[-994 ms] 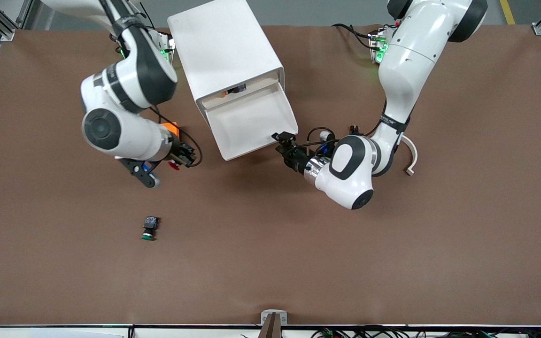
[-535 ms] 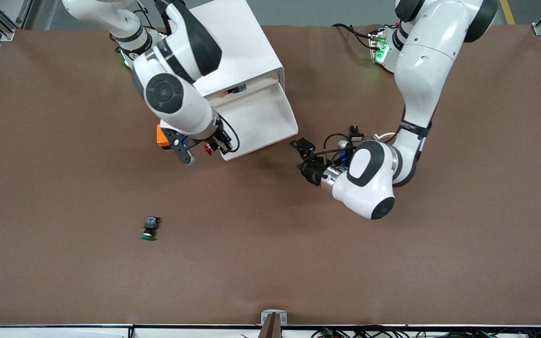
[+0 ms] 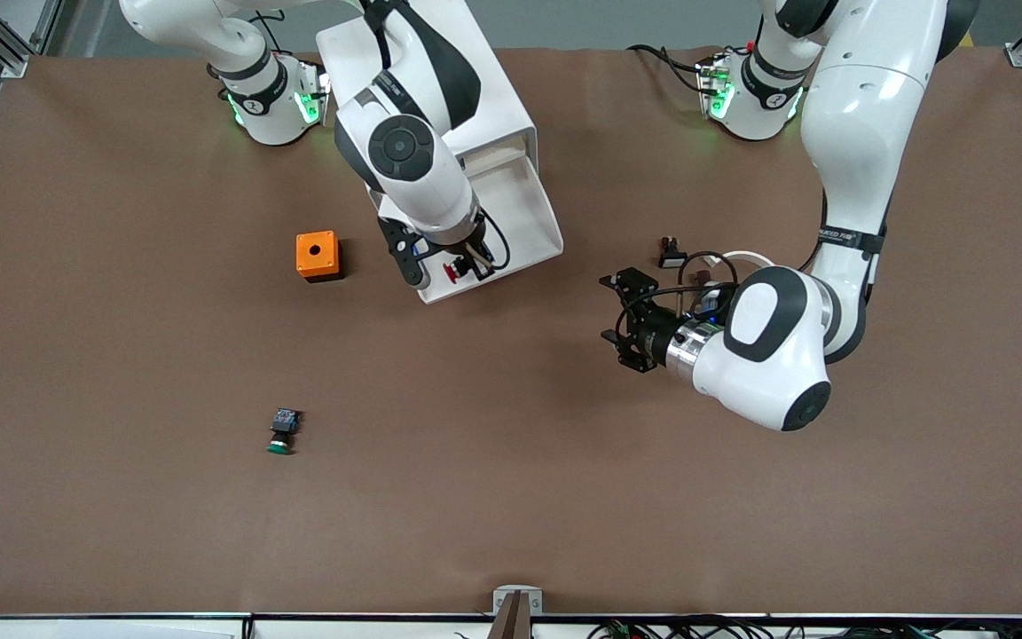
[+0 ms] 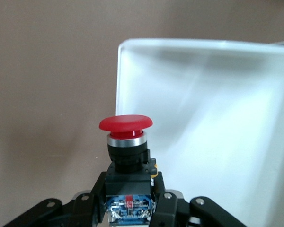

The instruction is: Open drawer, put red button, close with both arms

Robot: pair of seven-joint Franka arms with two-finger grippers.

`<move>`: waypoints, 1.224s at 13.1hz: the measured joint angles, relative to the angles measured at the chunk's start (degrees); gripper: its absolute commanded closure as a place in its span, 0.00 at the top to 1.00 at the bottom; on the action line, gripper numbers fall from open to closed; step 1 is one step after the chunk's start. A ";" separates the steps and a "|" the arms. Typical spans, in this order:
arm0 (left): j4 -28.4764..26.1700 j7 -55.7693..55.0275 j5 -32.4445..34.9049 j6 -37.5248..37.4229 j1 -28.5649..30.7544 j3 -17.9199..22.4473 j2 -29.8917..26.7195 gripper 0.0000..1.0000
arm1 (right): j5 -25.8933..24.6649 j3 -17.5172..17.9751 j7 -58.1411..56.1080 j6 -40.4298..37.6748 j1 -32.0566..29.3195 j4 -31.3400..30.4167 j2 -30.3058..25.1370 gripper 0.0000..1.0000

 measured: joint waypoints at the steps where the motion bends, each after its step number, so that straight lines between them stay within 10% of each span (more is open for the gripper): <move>1: 0.03 4.34 1.44 -0.03 -0.09 0.00 -0.28 1.00 | 0.00 -0.02 0.64 1.46 0.59 -1.01 0.21 0.08; 3: 0.04 12.47 6.31 -0.25 -0.45 -0.08 -0.43 1.00 | 0.00 -0.03 1.70 2.33 1.63 -1.70 0.51 0.22; 6: 0.04 22.53 10.96 -0.28 -1.91 -0.57 -0.43 1.00 | 0.00 -0.08 2.09 2.38 2.27 -1.91 0.57 0.95; 16: -0.31 52.36 19.03 14.43 -11.92 -1.18 -0.25 1.00 | -0.32 -2.50 -18.09 -0.44 -4.89 2.65 -1.18 1.00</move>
